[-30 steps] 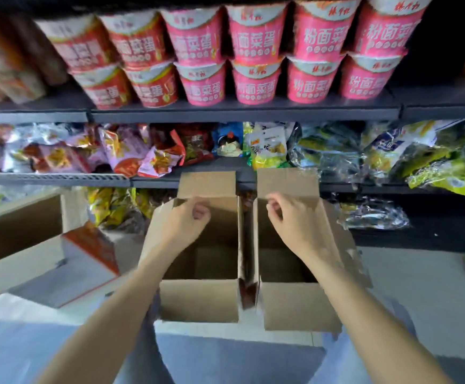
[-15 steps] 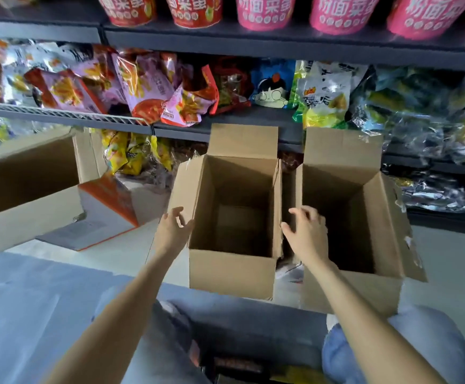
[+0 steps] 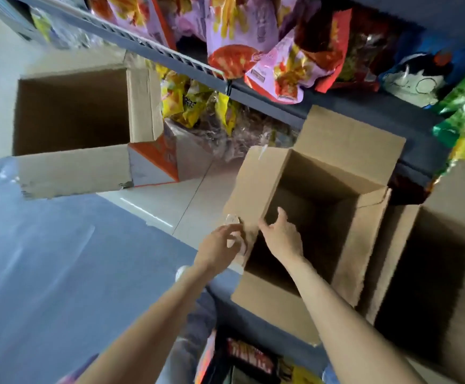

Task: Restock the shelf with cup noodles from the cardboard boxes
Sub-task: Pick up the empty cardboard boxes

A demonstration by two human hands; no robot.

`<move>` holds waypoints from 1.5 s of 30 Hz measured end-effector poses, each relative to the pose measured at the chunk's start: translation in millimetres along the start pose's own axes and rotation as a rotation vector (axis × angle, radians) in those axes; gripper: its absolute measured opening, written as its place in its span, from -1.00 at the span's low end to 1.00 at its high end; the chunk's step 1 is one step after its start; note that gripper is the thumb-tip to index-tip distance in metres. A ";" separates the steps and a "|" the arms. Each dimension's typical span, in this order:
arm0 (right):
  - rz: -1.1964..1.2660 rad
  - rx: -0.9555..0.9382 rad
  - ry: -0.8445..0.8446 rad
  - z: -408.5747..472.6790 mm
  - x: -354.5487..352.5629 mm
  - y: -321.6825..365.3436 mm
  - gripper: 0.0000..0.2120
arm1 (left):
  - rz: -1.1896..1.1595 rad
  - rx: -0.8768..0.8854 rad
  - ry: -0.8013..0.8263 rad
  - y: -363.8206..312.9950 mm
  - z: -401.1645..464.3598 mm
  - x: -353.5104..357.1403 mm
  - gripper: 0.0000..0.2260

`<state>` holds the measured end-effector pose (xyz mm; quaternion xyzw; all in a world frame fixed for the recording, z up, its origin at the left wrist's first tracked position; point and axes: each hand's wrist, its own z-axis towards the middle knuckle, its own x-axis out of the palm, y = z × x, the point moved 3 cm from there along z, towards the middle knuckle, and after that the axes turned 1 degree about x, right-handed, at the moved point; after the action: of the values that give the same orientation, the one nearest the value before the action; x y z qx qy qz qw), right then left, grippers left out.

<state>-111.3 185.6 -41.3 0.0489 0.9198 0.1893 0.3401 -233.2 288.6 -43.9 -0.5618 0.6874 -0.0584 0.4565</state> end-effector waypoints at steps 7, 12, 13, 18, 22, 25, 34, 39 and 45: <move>0.182 0.277 -0.087 19.0 50.9 39.5 -0.47 | 0.241 0.262 -0.572 60.0 10.0 -189.6 -0.62; 0.133 0.265 -0.334 -5.4 61.9 65.6 -0.68 | 0.500 -0.062 -0.482 152.7 65.0 -282.4 -0.25; 0.122 0.264 -0.352 -12.2 63.3 70.3 -0.69 | 0.540 -0.127 -0.387 169.2 75.8 -288.6 -0.23; 0.097 0.198 -0.358 -45.3 81.0 105.3 -0.75 | 0.678 -0.093 -0.193 206.3 98.6 -301.2 -0.50; 0.152 0.167 -0.330 -63.4 105.1 140.8 -0.71 | 0.740 -0.052 -0.073 218.2 84.1 -291.9 -0.76; 0.195 0.188 -0.319 -76.8 122.6 156.9 -0.68 | 0.692 -0.010 -0.148 233.1 49.9 -288.9 -0.82; 0.174 0.178 -0.231 -148.7 155.6 217.0 -0.57 | 0.410 -0.124 -0.431 261.8 -91.3 -341.6 -0.90; 0.071 0.067 -0.148 -181.5 146.2 263.8 -0.56 | 0.277 -0.288 -0.470 247.6 -144.3 -363.2 -0.85; -0.083 -0.145 -0.054 -185.0 128.0 320.4 -0.53 | 0.228 -0.265 -0.546 220.2 -159.3 -385.5 -0.79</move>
<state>-340.7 451.3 132.1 -0.0087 0.8954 0.2396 0.3751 -520.5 617.7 133.9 -0.5309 0.5996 0.2360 0.5504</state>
